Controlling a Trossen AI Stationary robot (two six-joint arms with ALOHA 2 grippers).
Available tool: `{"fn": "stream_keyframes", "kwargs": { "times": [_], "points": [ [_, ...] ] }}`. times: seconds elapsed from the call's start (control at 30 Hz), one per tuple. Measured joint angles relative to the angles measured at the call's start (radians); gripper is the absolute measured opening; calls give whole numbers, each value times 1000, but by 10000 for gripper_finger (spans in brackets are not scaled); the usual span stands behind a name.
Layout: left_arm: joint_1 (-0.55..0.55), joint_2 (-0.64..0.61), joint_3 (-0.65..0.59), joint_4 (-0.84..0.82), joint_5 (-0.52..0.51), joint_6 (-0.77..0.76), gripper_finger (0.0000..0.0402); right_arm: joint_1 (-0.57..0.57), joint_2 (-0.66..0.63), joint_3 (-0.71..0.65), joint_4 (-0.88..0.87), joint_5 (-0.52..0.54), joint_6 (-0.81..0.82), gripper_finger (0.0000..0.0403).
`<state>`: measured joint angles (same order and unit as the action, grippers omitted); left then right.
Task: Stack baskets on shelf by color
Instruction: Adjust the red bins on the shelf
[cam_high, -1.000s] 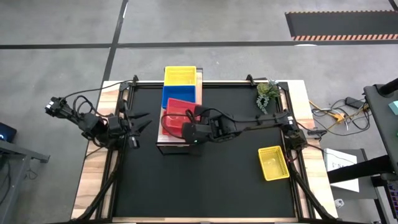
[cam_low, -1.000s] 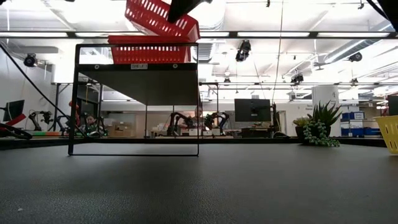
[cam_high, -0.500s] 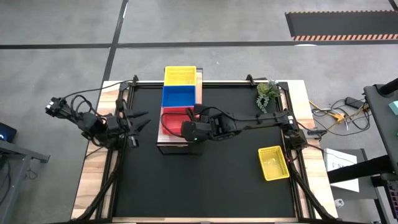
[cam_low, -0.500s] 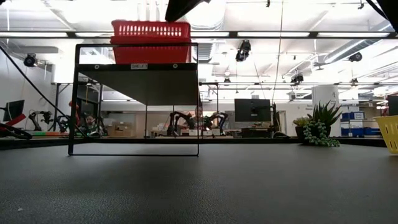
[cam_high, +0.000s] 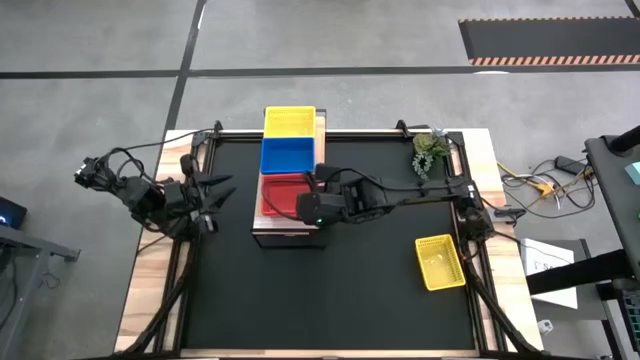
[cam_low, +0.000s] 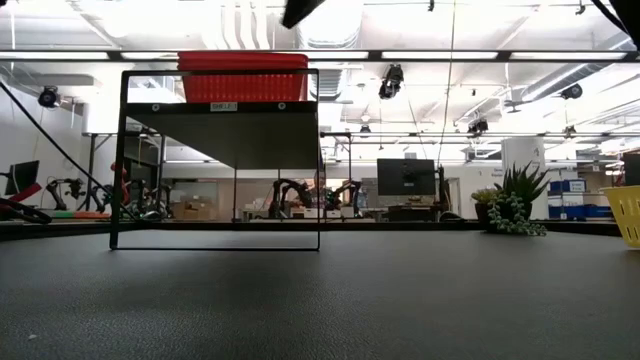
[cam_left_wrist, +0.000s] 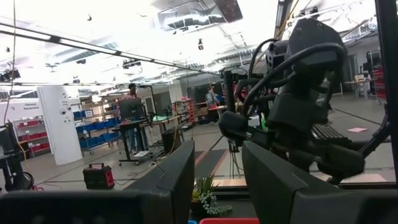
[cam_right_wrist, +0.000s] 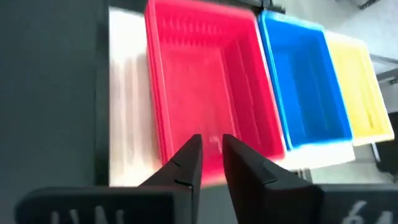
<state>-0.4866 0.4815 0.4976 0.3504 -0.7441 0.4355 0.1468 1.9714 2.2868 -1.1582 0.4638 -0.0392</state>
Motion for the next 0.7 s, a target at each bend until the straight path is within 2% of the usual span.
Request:
{"fn": "stream_keyframes", "kwargs": {
  "times": [0.17, 0.23, 0.7],
  "points": [
    [0, 1, 0, 0, 0, 0, 118, -31, -17, -3, -143, 0, 21, 16],
    [0, 1, 0, -1, 0, 0, 118, -48, -17, -12, -164, 0, 45, 11],
    [0, 1, 0, -1, 0, -1, 118, -98, -13, -114, -57, -152, 47, 9]
  ]
}}
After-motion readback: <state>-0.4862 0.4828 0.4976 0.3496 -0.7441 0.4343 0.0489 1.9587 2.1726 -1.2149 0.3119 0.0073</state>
